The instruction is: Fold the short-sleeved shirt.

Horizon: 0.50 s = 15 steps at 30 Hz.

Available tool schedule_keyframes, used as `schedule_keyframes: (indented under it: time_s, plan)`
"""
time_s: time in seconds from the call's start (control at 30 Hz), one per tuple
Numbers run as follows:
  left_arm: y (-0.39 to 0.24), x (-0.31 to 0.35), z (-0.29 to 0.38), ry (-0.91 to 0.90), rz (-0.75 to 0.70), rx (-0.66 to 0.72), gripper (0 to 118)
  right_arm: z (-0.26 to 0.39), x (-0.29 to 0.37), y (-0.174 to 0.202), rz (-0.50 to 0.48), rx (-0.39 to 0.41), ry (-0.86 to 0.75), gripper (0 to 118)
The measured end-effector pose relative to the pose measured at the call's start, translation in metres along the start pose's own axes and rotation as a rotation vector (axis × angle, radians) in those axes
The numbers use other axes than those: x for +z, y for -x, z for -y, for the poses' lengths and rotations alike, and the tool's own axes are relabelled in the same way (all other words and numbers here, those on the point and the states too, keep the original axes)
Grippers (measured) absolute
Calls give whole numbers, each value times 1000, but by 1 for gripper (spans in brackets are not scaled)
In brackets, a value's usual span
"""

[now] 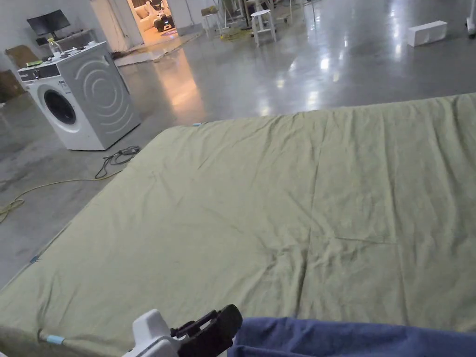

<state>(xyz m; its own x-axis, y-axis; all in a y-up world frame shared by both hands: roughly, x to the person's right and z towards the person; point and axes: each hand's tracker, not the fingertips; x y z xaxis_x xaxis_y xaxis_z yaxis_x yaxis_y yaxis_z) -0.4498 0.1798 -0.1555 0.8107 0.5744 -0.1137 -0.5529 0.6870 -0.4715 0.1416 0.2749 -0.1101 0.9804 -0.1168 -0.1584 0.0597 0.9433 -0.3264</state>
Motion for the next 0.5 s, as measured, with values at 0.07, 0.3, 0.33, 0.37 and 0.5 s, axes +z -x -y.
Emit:
schedule_keyframes:
  time_s: [0.07, 0.3, 0.33, 0.37, 0.5]
  plan:
    - [23, -26, 7, 68, -53, 59, 105, -1, -4, 6, 11, 3, 28, 0]
    - [61, -86, 28, 193, 70, 322, 102, 5, -11, 16, 45, 9, 116, 0]
    - [62, -93, 33, 211, 98, 369, 98, 3, -10, 19, 46, 12, 123, 0]
    - [63, -96, 38, 217, 115, 392, 96, 3, -11, 21, 47, 14, 128, 0]
    - [61, -106, 42, 225, 120, 371, 48, 2, -12, 30, 41, 19, 148, 0]
